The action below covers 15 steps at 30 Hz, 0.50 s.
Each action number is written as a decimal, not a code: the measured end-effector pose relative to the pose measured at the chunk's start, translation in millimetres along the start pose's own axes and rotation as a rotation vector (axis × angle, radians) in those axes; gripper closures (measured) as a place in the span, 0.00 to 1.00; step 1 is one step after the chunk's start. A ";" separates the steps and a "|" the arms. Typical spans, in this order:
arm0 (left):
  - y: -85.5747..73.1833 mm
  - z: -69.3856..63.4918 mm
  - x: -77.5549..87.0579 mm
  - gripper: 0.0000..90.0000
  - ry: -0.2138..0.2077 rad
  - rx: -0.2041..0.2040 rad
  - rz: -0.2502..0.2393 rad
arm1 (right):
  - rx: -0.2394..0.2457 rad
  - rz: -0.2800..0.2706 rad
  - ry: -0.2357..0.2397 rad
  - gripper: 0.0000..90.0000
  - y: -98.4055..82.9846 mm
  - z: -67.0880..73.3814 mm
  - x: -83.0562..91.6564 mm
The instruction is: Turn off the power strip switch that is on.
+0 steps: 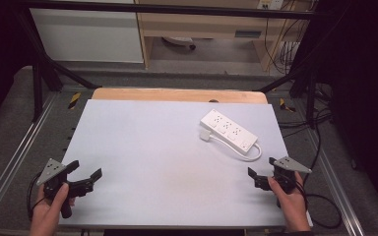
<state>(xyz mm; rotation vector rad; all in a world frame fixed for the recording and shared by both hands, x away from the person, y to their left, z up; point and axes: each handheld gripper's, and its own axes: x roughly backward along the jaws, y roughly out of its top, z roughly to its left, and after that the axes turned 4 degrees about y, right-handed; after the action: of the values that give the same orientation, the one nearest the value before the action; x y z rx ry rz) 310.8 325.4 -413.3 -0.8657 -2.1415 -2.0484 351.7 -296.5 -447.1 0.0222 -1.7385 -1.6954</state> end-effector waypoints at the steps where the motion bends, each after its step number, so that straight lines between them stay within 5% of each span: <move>1: -0.2 -0.3 0.1 0.06 0.000 -0.004 0.002 | 0.000 0.003 0.000 0.05 0.0 0.2 0.1; 15: -0.8 -0.7 -1.1 0.06 -0.006 -0.003 0.010 | -0.056 0.017 0.001 0.05 2.8 -1.6 3.6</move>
<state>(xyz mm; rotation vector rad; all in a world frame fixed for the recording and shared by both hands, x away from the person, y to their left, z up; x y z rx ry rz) 311.2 324.3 -414.4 -0.8829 -2.1335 -2.0471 351.0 -299.1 -443.1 -0.0170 -1.6852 -1.7300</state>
